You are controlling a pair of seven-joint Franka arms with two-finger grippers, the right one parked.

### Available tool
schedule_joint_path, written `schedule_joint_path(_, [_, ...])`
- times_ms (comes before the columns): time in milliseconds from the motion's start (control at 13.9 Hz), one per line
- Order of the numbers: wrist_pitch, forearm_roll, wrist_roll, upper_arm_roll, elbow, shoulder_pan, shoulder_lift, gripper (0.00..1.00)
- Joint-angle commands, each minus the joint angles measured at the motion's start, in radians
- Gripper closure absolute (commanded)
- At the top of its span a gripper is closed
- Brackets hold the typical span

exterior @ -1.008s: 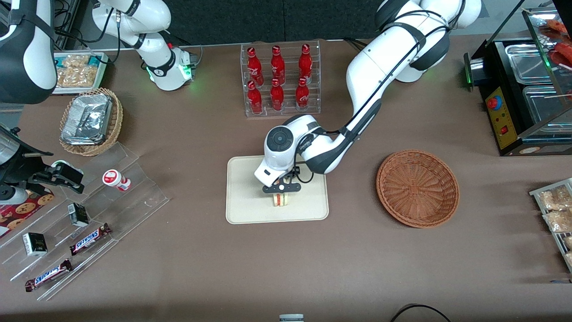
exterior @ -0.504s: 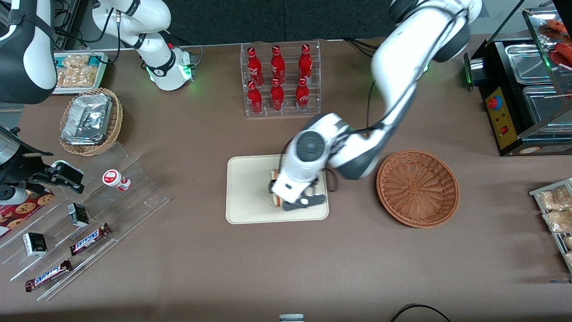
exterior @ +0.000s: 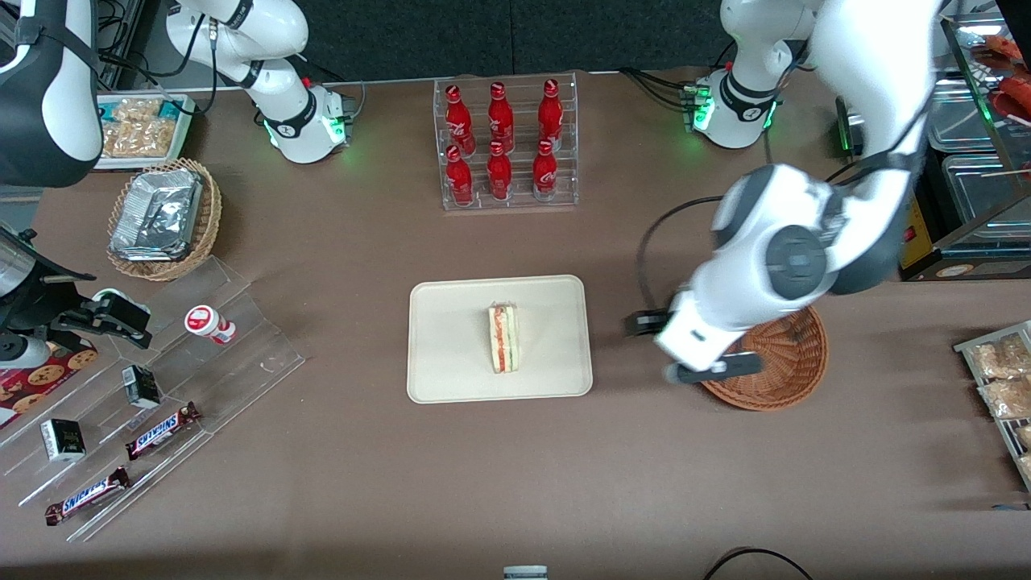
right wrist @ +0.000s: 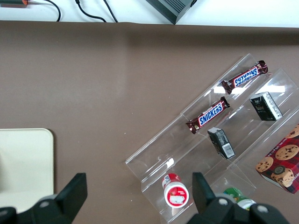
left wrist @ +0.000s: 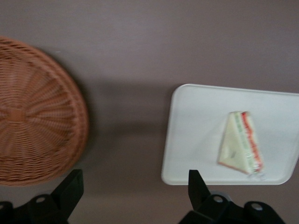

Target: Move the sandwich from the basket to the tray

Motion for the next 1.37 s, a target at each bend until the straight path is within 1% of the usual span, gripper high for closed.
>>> schedule_joint_path(0, [0.080, -0.038, 0.146, -0.006, -0.306, 0.127, -0.245, 0.01])
schedule_joint_path(216, [0.083, -0.061, 0.301, 0.002, -0.460, 0.229, -0.415, 0.01])
schedule_joint_path(360, [0.063, -0.062, 0.381, 0.007, -0.526, 0.272, -0.532, 0.01])
schedule_joint_path(432, [0.025, -0.066, 0.390, 0.014, -0.523, 0.273, -0.564, 0.00])
schedule_joint_path(576, [-0.086, -0.066, 0.401, 0.057, -0.425, 0.273, -0.571, 0.00])
schedule_joint_path(864, [-0.209, -0.055, 0.400, 0.060, -0.292, 0.273, -0.567, 0.00])
schedule_joint_path(1080, [-0.231, -0.052, 0.398, 0.060, -0.224, 0.273, -0.560, 0.00])
schedule_joint_path(1296, [-0.233, -0.050, 0.386, 0.059, -0.204, 0.263, -0.558, 0.00])
